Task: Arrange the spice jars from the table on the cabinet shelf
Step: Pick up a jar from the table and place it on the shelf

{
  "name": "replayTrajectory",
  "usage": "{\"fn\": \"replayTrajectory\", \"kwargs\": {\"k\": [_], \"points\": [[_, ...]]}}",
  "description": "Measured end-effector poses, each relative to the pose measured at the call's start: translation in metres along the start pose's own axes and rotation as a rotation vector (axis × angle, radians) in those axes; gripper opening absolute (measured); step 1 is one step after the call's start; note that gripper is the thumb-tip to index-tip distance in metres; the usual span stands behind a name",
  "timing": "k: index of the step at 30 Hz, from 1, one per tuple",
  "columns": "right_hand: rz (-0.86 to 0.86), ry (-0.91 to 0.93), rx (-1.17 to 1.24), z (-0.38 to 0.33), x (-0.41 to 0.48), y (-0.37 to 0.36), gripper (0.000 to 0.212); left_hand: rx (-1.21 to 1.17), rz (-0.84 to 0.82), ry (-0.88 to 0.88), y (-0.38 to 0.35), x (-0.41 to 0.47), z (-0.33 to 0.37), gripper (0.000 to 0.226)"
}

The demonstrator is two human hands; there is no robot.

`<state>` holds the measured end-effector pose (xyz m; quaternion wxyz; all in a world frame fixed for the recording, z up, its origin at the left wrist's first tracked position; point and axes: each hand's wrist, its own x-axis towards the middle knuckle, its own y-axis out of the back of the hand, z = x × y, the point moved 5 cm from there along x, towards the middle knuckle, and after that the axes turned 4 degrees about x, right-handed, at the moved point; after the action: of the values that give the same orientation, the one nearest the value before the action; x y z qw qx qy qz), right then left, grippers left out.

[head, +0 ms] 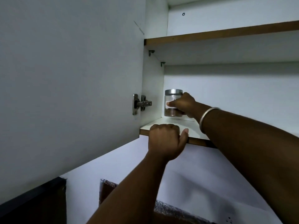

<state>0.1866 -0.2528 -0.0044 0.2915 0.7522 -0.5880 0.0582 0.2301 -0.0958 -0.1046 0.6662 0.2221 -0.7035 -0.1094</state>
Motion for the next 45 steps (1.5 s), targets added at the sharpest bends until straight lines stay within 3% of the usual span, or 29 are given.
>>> {"fn": "replayTrajectory", "kwargs": {"k": [8, 11, 15, 18, 25, 29, 32, 35, 38, 41, 45], "points": [[-0.099, 0.006, -0.254, 0.026, 0.044, -0.040, 0.056, -0.006, 0.212, 0.015, -0.010, -0.004, 0.000, 0.060], [-0.134, 0.002, -0.249, 0.026, 0.044, -0.041, 0.035, -0.021, 0.227, 0.029, -0.007, -0.004, 0.002, 0.059], [-0.109, 0.004, -0.234, 0.029, 0.038, -0.042, 0.044, -0.028, 0.200, 0.019, -0.004, -0.005, 0.002, 0.058], [-0.150, -0.083, -0.127, 0.032, 0.031, -0.041, 0.033, -0.026, 0.180, 0.002, -0.003, -0.004, 0.001, 0.060], [-0.258, -0.394, -0.001, 0.039, -0.017, 0.003, 0.044, -0.033, 0.147, -0.025, 0.000, -0.004, 0.002, 0.057], [-0.286, -0.403, 0.076, 0.038, -0.073, 0.035, 0.032, -0.033, 0.087, -0.026, 0.010, -0.009, 0.009, 0.054], [-0.333, -0.377, -0.020, 0.021, -0.138, 0.059, 0.019, -0.114, 0.026, 0.048, 0.025, -0.017, 0.014, 0.048], [-0.291, -0.121, -0.263, 0.006, -0.202, 0.081, 0.029, -0.347, -0.095, 0.096, 0.039, -0.042, 0.028, 0.042], [-0.181, 0.154, -0.280, 0.016, -0.273, 0.078, 0.023, -0.566, 0.089, 0.107, 0.076, -0.097, 0.054, 0.027], [-0.115, 0.233, -0.169, 0.065, -0.357, 0.077, 0.033, -0.778, 0.113, 0.137, 0.092, -0.177, 0.093, 0.024], [-0.226, 0.140, -0.120, 0.169, -0.469, 0.062, 0.027, -0.943, -0.201, 0.215, 0.082, -0.322, 0.144, 0.032]]}}
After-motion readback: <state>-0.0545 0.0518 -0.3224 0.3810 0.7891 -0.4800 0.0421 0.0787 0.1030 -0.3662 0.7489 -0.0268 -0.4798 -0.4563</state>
